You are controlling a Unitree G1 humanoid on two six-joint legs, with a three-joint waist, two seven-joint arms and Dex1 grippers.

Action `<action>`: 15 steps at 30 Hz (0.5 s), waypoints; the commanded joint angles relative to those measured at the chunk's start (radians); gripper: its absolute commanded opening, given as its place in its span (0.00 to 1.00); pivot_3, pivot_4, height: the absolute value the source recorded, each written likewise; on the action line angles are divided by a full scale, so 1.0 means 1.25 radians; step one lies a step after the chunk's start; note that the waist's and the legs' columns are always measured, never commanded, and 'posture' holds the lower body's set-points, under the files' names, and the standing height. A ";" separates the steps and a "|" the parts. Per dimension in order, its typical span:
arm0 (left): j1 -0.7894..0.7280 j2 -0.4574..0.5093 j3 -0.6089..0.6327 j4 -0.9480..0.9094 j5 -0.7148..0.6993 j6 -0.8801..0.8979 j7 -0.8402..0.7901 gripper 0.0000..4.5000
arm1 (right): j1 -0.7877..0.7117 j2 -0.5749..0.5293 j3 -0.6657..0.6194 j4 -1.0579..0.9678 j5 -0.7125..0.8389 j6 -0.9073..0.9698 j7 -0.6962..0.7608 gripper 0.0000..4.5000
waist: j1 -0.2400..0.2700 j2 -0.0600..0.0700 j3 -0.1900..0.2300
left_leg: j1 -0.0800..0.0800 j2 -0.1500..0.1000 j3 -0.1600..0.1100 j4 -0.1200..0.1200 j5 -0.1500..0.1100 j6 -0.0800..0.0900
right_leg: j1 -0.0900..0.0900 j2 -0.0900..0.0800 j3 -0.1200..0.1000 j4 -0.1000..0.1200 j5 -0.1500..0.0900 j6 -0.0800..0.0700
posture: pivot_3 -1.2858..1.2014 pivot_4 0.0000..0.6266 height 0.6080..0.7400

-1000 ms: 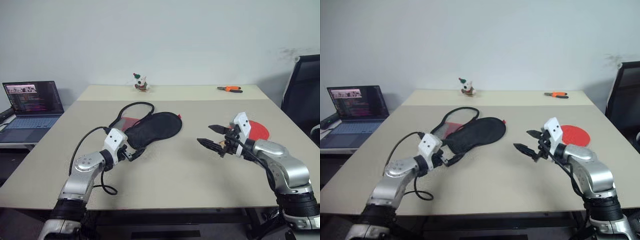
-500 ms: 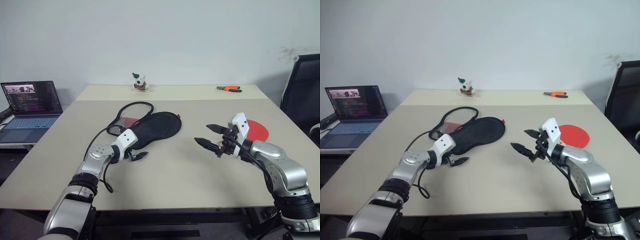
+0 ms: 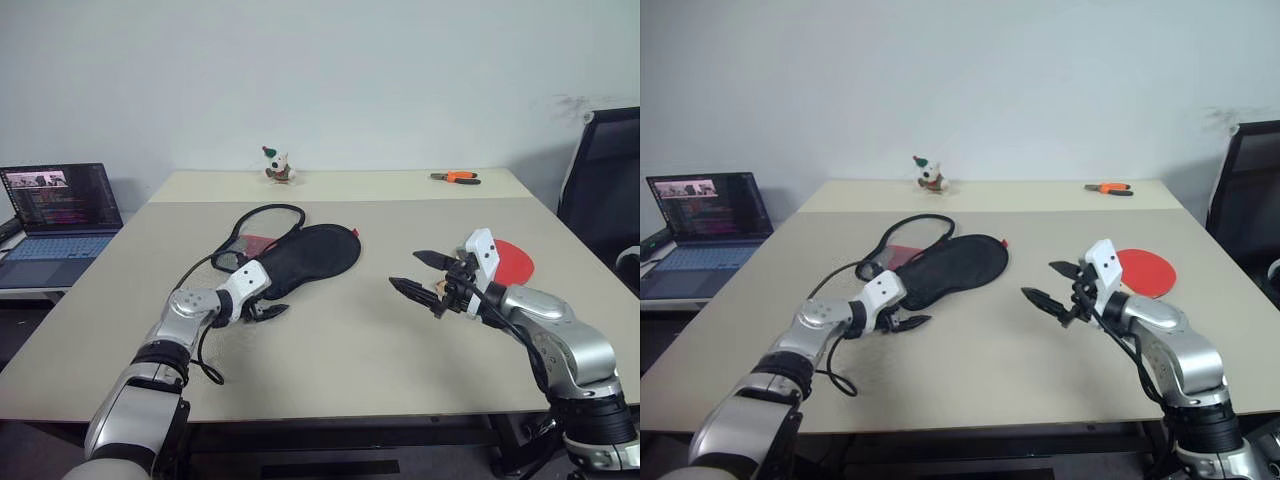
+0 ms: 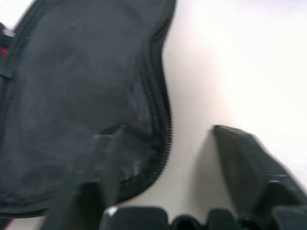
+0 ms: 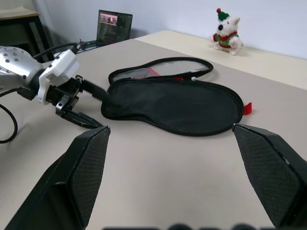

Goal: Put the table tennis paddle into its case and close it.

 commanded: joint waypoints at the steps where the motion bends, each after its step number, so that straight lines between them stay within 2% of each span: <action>1: 0.030 0.042 0.003 0.037 0.016 0.025 -0.010 0.41 | -0.014 -0.009 -0.029 -0.032 0.019 -0.010 -0.004 1.00 | -0.003 0.000 0.000 | 0.000 0.000 0.000 0.000 0.000 0.000 | 0.000 0.000 0.000 0.000 0.000 0.000 | 0.52 0.24 1.00; 6: 0.035 0.045 0.013 0.046 0.013 0.033 -0.006 0.01 | -0.016 -0.014 -0.035 -0.032 0.021 -0.009 -0.007 1.00 | -0.012 0.000 0.000 | 0.001 0.000 -0.001 0.000 0.000 0.000 | 0.000 0.000 0.001 0.001 0.000 0.001 | 0.52 0.24 1.00; 15: 0.030 0.004 0.049 0.000 -0.033 0.073 -0.032 0.00 | -0.012 -0.022 -0.042 -0.029 0.019 -0.008 -0.005 1.00 | -0.010 0.000 0.000 | 0.000 0.001 0.000 0.000 0.000 0.000 | 0.000 0.000 0.000 0.000 0.000 0.000 | 0.52 0.24 1.00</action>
